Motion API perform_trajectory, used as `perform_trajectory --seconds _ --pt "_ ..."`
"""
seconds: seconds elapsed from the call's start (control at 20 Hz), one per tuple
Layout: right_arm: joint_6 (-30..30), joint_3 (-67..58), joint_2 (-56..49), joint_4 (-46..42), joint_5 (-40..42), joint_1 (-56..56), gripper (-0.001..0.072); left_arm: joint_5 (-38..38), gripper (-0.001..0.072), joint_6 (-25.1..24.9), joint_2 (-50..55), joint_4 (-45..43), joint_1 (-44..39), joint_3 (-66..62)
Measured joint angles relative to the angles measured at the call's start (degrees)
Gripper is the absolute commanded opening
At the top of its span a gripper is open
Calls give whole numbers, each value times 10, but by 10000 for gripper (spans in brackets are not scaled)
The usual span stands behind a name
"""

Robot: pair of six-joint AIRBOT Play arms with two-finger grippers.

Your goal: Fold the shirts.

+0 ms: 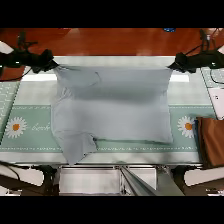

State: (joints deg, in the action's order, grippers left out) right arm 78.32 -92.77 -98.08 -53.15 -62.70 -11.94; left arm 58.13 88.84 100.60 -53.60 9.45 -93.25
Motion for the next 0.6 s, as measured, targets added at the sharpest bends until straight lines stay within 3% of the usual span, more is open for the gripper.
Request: perform_trajectory --seconds 0.15,0.3,0.6 --pt "26 -67 -83 8 -7 0 17 -2 22 5 70 47 -1 -42" --pt "32 -93 -115 10 -27 -2 17 17 22 -22 90 74 3 -58" --pt "18 -106 -114 -19 -148 -17 17 174 21 -95 71 47 29 -66"
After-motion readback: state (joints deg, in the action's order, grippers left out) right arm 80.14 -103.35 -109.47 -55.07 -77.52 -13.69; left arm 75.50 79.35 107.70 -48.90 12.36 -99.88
